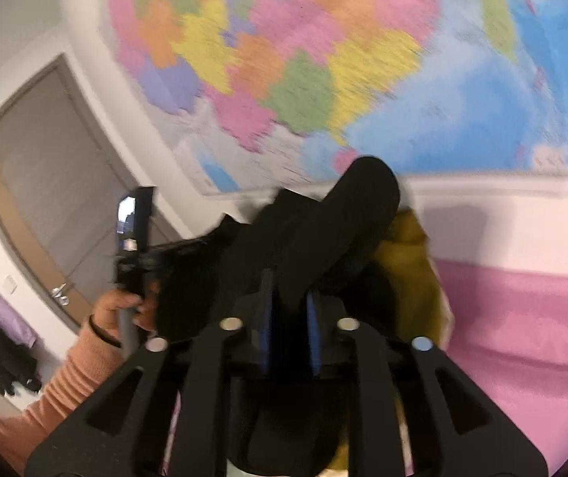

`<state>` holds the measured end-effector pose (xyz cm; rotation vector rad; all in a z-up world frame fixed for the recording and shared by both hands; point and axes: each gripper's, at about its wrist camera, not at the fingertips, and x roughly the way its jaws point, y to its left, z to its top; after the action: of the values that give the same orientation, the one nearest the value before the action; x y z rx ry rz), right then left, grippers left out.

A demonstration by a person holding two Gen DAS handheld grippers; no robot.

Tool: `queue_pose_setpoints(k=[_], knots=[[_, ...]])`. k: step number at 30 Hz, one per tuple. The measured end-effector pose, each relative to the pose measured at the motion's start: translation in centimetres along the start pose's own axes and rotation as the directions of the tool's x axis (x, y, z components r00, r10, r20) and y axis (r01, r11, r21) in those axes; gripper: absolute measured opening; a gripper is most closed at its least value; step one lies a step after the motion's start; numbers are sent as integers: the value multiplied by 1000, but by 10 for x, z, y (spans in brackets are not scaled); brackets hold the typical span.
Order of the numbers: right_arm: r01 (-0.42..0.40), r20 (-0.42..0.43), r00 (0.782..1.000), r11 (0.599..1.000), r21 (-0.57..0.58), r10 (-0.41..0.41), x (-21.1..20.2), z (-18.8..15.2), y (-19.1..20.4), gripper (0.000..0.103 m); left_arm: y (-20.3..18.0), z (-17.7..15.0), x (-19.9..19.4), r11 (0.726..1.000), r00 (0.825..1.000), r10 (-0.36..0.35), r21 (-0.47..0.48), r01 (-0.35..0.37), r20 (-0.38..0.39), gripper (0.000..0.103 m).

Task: Fold large clothes
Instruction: 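Carry the coat bundle with both grippers and lower it onto the garment stack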

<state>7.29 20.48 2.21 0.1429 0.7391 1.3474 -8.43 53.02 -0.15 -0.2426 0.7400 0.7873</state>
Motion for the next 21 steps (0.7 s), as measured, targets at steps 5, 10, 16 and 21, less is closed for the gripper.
queue_pose_setpoints(k=[5, 10, 16, 21], knots=[[86, -142, 987, 995, 51, -78, 28, -7, -18, 35, -3, -4, -23, 999, 998, 34, -1, -34, 51, 37], [58, -101, 994, 995, 85, -49, 20, -6, -26, 30, -28, -12, -60, 994, 992, -69, 89, 59, 105, 65], [44, -27, 999, 996, 83, -42, 16, 14, -25, 9, -51, -9, -50, 988, 992, -103, 123, 93, 72, 65], [81, -95, 993, 991, 107, -71, 28, 10, -40, 9, -35, -6, -27, 996, 998, -52, 71, 49, 34, 65]])
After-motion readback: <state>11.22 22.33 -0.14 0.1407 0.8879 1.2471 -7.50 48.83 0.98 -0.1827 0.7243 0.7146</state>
